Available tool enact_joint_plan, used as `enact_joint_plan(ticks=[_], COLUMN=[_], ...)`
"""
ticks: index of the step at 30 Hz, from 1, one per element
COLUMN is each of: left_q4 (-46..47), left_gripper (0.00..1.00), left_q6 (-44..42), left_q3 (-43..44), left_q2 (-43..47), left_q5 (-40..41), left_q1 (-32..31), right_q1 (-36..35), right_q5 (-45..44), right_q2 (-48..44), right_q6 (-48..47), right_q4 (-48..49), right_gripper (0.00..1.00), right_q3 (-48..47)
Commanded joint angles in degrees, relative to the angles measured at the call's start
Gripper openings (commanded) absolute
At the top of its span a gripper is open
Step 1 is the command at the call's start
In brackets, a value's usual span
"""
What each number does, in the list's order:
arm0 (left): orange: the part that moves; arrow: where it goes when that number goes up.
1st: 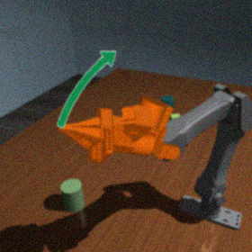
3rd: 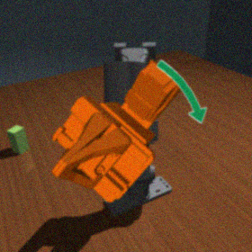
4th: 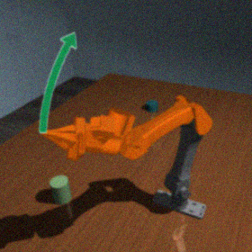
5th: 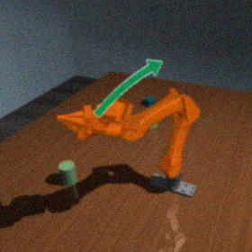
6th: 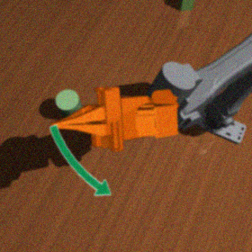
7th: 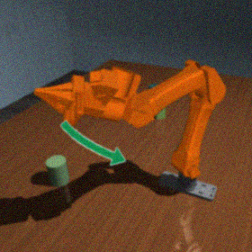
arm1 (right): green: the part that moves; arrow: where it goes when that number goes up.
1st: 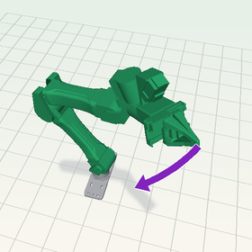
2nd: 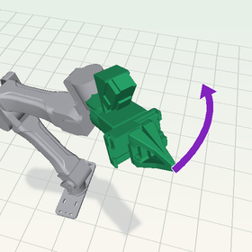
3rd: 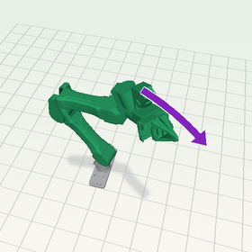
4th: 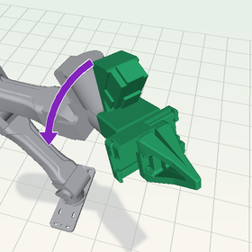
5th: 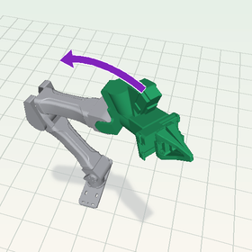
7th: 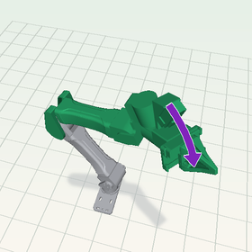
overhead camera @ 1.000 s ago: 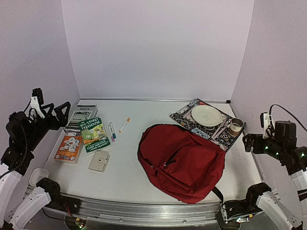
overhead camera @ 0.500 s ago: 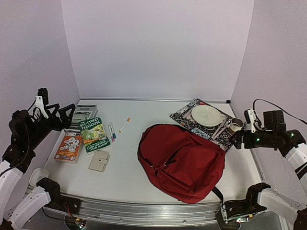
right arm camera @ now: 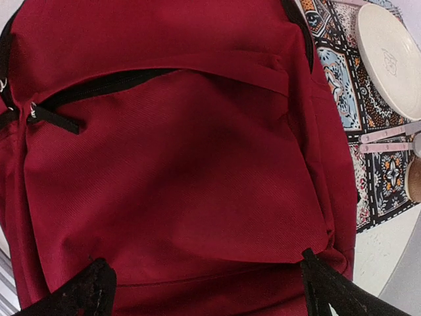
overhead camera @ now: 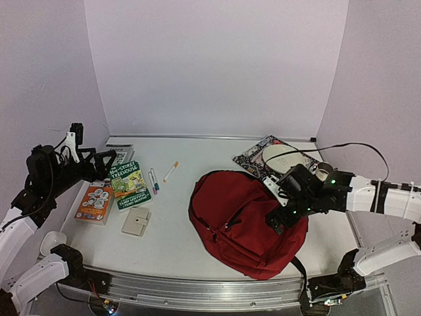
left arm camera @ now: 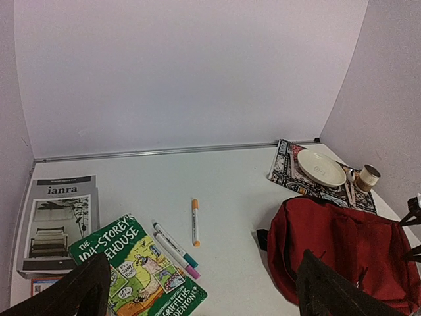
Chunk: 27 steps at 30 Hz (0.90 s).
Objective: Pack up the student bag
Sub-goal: Pick up the student bag from the center of the board.
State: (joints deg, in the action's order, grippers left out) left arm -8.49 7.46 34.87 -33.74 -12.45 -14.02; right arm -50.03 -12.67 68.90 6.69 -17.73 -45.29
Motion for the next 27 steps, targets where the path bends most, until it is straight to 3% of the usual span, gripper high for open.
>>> enact_joint_plan(ticks=[1, 13, 27], left_q4=[1.4, -0.1, -0.7], left_gripper=[0.99, 0.99, 0.99], left_q6=[0.1, 0.5, 0.5], left_q3=[2.6, 4.4, 4.3], left_q2=[-1.3, -7.4, -9.5], left_q5=[-1.6, -4.1, -4.9], left_q1=[0.2, 0.2, 0.2], right_q1=[-7.7, -26.9, -32.8], right_q5=[-9.3, -15.9, -15.0], right_q2=[5.3, 27.3, 45.2], right_q6=[3.3, 13.3, 19.0], right_q4=[-2.0, -16.5, -31.2], right_gripper=[0.98, 0.98, 0.98], right_q3=[-6.4, -22.7, -35.3])
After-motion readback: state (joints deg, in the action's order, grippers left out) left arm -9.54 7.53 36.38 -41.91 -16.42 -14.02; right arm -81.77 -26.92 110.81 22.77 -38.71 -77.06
